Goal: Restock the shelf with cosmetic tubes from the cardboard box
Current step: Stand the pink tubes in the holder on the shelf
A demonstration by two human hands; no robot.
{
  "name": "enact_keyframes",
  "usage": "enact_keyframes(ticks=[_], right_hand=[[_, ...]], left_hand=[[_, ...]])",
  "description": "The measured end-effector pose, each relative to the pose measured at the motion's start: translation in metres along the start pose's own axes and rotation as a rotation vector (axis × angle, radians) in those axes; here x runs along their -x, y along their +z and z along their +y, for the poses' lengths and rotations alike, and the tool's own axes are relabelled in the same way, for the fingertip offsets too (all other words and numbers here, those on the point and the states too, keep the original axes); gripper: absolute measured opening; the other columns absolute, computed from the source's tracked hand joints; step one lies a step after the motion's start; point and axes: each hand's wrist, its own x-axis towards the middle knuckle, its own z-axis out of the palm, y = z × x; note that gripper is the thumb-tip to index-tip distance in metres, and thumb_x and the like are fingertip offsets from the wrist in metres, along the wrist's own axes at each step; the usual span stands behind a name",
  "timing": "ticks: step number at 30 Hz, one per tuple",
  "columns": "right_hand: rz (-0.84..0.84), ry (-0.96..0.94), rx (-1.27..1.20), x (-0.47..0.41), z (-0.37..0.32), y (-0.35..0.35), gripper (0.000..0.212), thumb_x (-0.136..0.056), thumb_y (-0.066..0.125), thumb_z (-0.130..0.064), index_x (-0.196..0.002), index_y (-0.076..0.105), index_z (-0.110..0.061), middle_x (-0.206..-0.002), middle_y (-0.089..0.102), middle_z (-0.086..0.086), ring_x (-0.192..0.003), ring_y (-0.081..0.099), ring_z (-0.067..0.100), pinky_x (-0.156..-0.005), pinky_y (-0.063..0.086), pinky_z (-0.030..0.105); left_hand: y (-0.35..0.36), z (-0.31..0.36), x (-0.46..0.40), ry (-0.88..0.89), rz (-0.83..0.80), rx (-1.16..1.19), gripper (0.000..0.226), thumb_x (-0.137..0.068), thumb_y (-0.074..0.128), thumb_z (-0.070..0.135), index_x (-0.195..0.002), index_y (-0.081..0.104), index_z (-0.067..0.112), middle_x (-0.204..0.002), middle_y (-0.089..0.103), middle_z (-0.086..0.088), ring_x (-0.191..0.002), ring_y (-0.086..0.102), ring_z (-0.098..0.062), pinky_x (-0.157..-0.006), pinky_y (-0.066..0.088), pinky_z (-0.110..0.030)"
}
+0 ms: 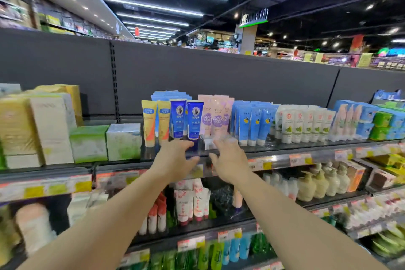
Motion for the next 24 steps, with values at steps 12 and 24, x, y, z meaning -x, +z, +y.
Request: enact_keyframes(ticks=[12,24], right_hand=[[-0.162,-0.162,0.012,0.165,-0.080,0.005,0.054,-0.098,0.044,-0.029,-0.148,0.024,-0.030,-0.157,0.021,0.004,-0.146,0.012,0.030,-0.117,0.013,0.052],[-0.370,-0.346,-0.127,0.242,-0.253,0.051,0.055,-0.101,0.038,-0.041,-0.152,0.020,-0.031,-0.161,0.009,0.001,-0.148,-0.001,0.027,-0.119,0.002,0.048]], left_hand=[[-0.025,-0.017,0.185,-0.234,0.022,-0.372,0.065,-0.092,0.048,0.049,-0.150,0.022,0.035,-0.161,0.012,-0.002,-0.149,0.002,-0.027,-0.120,0.004,-0.049],[-0.117,-0.137,0.336,-0.514,0.027,-0.481,0.069,-0.090,0.050,0.056,-0.148,0.022,0.033,-0.159,0.019,-0.004,-0.146,0.013,-0.027,-0.118,0.011,-0.046]])
